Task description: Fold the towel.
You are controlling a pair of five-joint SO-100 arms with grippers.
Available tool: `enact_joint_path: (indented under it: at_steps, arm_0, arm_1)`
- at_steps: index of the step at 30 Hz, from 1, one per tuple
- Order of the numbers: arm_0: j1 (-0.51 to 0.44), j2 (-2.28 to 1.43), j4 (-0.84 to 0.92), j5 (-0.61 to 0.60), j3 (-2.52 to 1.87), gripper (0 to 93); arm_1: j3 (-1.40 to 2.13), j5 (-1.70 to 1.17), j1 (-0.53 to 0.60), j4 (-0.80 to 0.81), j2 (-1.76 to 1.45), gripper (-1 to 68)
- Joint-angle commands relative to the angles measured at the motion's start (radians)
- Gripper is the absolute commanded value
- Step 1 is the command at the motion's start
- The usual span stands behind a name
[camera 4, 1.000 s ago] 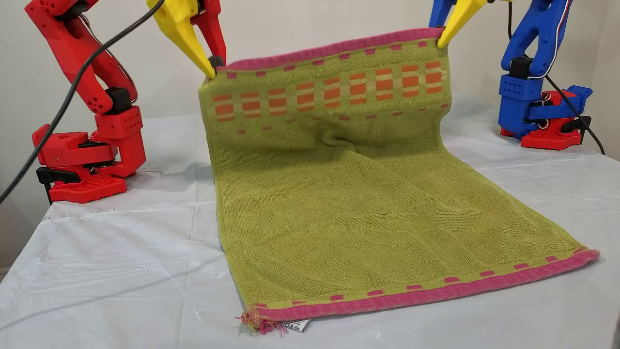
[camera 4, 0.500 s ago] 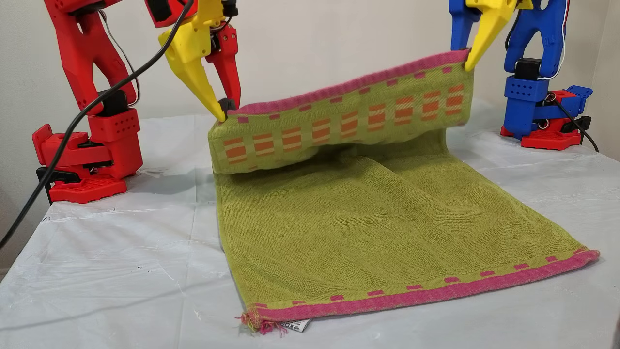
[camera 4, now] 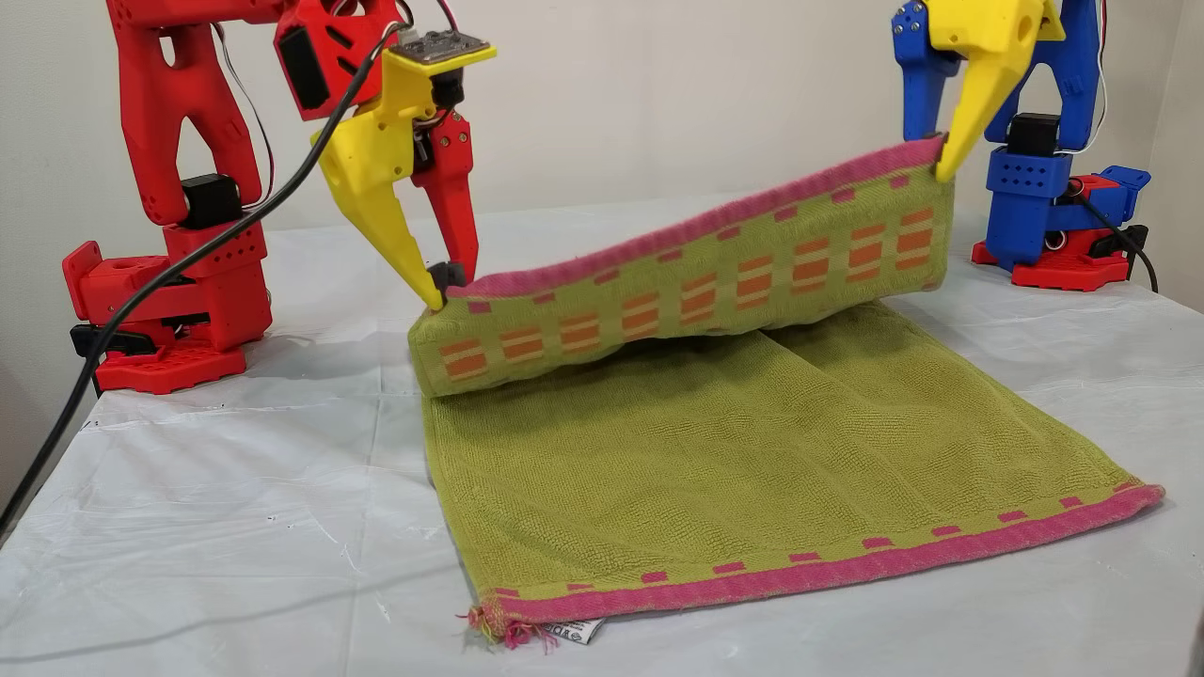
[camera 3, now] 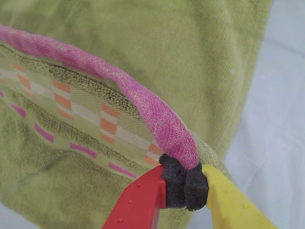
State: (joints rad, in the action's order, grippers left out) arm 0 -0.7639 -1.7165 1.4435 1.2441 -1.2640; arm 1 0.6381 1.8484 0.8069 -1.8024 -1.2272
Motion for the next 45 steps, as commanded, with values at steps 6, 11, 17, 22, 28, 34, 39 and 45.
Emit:
enact_joint_path:
  at_steps: [6,11,17,22,28,34,39,45]
  arm_0:
    - [-0.023,0.049,-0.143,-0.015,0.021,0.0]
    - [-0.043,0.121,-0.230,-0.020,0.025,0.0]
    - [-0.069,0.183,-0.318,-0.009,0.020,0.0]
    - [-0.077,0.236,-0.410,-0.014,0.018,0.0]
    - [-0.066,0.262,-0.485,0.008,0.002,0.1]
    - [-0.075,0.245,-0.666,-0.008,-0.106,0.6]
    - [-0.095,0.304,-0.781,-0.063,-0.114,4.2]
    - [-0.107,0.399,-0.882,-0.058,-0.080,6.9]
  arm_1:
    - [-0.189,0.091,0.081,0.003,0.075,0.1]
    - [-0.391,0.118,0.114,0.003,0.239,0.1]
    - [-0.588,0.161,0.150,0.003,0.393,0.1]
    - [-0.703,0.206,0.178,0.003,0.485,0.1]
    - [-0.765,0.222,0.187,0.003,0.558,4.9]
    - [-0.830,0.259,0.210,0.003,0.612,5.5]
    - [-0.844,0.287,0.244,0.006,0.637,27.8]
    - [-0.844,0.295,0.255,0.034,0.653,35.0]
